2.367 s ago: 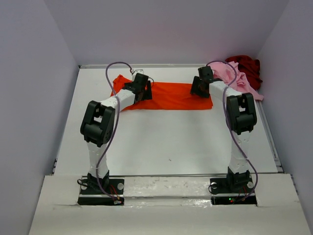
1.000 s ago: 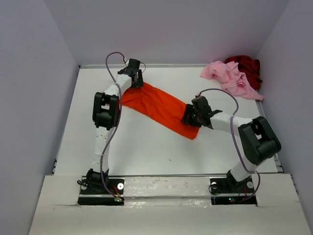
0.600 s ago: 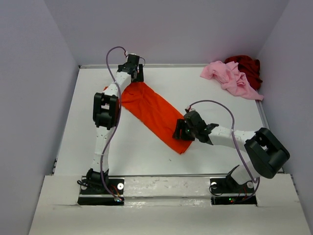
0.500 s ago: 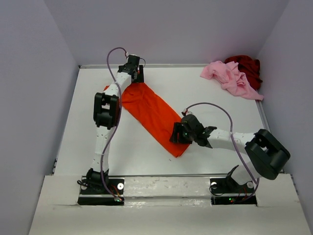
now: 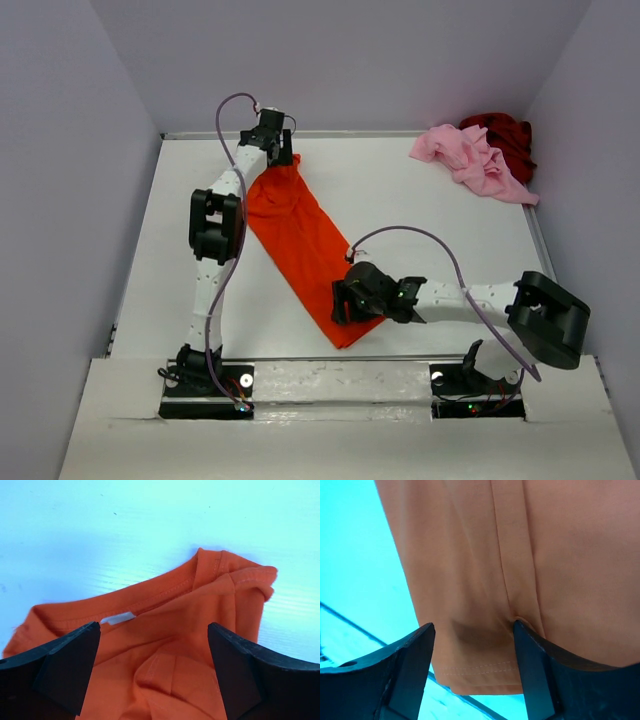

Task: Fold and stack the t-shirts
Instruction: Fold the tshirt

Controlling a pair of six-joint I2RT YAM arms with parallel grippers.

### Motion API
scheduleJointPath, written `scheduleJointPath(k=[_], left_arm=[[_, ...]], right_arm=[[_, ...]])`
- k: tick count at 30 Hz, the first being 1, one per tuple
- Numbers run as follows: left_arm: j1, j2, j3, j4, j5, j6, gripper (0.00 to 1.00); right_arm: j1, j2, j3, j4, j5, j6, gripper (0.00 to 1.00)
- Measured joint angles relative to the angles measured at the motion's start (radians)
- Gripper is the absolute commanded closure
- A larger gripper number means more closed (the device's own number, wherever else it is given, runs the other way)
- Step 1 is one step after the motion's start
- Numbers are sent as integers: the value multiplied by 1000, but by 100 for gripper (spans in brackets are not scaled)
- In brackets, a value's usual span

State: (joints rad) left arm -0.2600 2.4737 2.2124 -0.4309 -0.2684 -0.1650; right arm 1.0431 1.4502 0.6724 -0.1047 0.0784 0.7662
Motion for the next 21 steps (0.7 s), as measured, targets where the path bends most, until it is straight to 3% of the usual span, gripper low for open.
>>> scheduleJointPath(k=[4, 12, 16, 21], left_arm=[[0, -140, -57, 10, -21, -2, 1], [-11, -655, -235, 125, -60, -16, 1], [-37, -934, -451, 198, -72, -53, 1], [-93, -1212, -808, 211, -81, -83, 1]], right_arm=[[1, -2, 94, -160, 86, -66, 28], [-1, -5, 383, -264, 249, -240, 25], [-54, 72, 528, -266, 270, -310, 25], [-233, 325, 745, -257, 221, -350, 25]])
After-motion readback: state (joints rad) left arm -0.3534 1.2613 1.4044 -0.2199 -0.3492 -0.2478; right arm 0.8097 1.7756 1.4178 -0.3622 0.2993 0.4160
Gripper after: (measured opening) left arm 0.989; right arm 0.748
